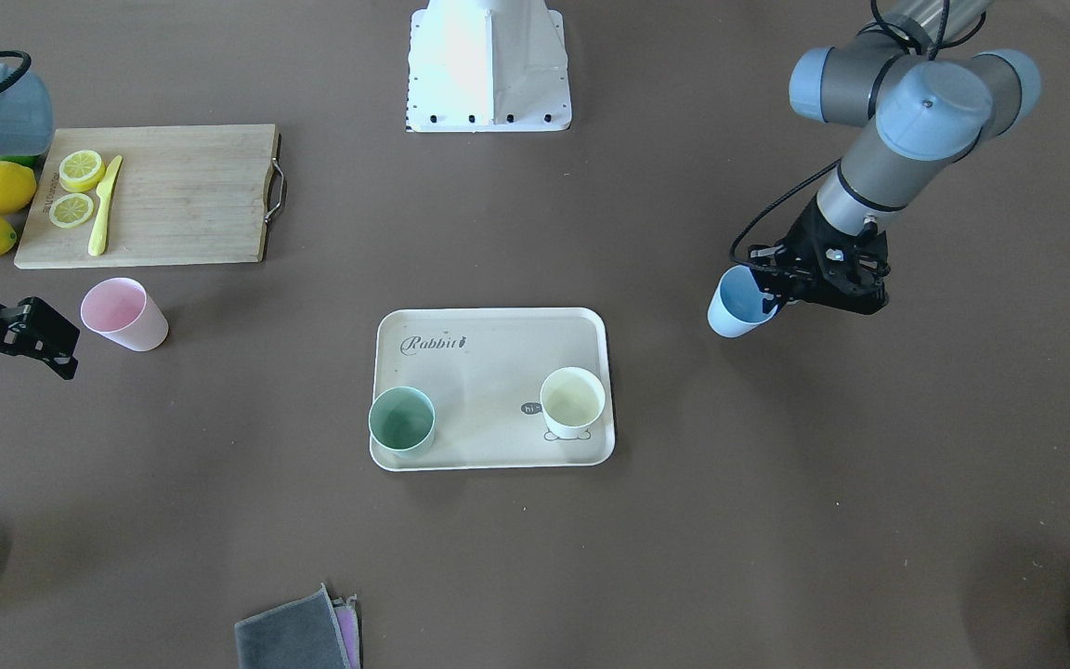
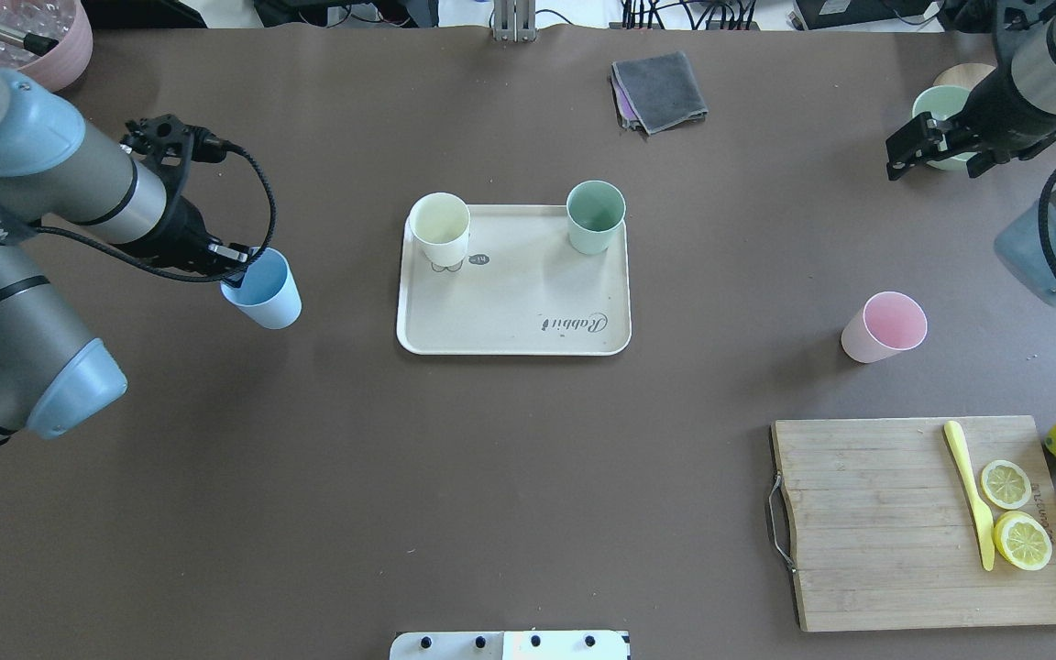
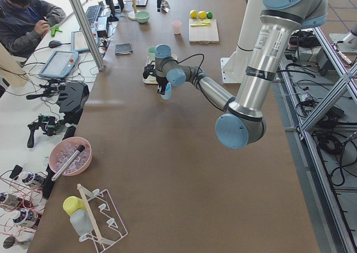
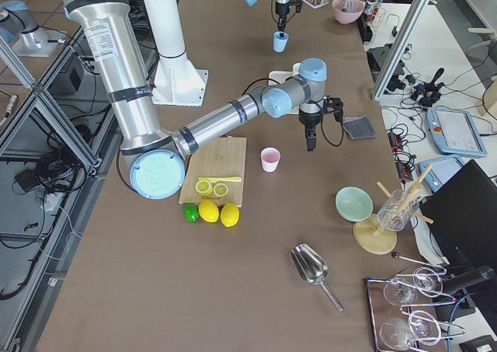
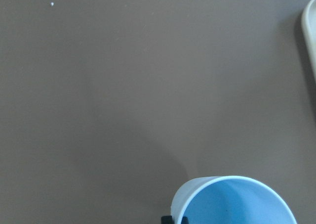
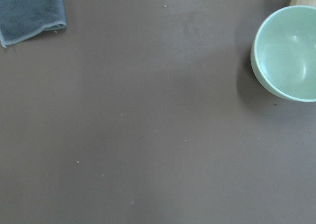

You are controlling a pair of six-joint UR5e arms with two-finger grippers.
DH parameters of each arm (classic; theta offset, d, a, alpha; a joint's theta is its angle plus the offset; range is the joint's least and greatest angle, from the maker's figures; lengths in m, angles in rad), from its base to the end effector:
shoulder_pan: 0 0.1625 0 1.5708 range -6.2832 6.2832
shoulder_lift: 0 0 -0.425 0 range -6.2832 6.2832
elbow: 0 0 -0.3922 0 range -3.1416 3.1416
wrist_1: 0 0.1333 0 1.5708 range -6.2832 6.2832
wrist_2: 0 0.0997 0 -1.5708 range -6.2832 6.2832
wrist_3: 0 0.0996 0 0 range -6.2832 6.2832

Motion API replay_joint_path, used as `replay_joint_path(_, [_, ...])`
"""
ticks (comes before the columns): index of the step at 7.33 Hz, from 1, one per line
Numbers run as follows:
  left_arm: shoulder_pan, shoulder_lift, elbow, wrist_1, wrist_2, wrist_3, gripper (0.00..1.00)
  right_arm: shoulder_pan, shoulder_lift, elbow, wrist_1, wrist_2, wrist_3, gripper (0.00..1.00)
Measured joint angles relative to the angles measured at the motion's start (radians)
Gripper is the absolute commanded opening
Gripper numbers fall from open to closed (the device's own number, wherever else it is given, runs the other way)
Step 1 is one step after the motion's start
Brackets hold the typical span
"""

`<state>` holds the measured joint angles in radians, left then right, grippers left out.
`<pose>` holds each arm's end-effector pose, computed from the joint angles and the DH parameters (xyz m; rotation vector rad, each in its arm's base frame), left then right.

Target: Place all cups on tray

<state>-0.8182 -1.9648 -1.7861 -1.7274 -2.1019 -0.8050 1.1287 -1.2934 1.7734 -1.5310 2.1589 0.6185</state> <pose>0.3607 -0.5064 0.3233 0.1774 0.8835 0.1545 -0.1827 -0.5684 0.4125 0.1445 -0.7502 0.0149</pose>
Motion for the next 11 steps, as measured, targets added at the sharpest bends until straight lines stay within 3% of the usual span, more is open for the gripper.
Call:
replay_joint_path(3, [0.104,-0.209,0.105,0.060,0.030,-0.160,0.00,0.012,-0.115,0.015,0.092,0.010,-0.047,1.00])
replay_joint_path(5, [0.149,-0.274,0.171,0.049,0.086,-0.200,0.00,0.014,-0.138,0.016,0.113,0.031,-0.051,1.00])
replay_joint_path(6, [0.155,-0.288,0.204,0.017,0.095,-0.209,0.10,0.014,-0.142,0.017,0.115,0.035,-0.052,1.00])
replay_joint_path(7, [0.157,-0.294,0.244,-0.038,0.098,-0.217,0.58,0.014,-0.144,0.018,0.116,0.037,-0.052,1.00])
replay_joint_path(8, [0.158,-0.296,0.278,-0.090,0.099,-0.226,0.96,0.014,-0.146,0.020,0.117,0.037,-0.053,1.00])
replay_joint_path(11, [0.142,-0.296,0.267,-0.125,0.097,-0.232,0.97,0.015,-0.168,0.037,0.118,0.039,-0.051,1.00])
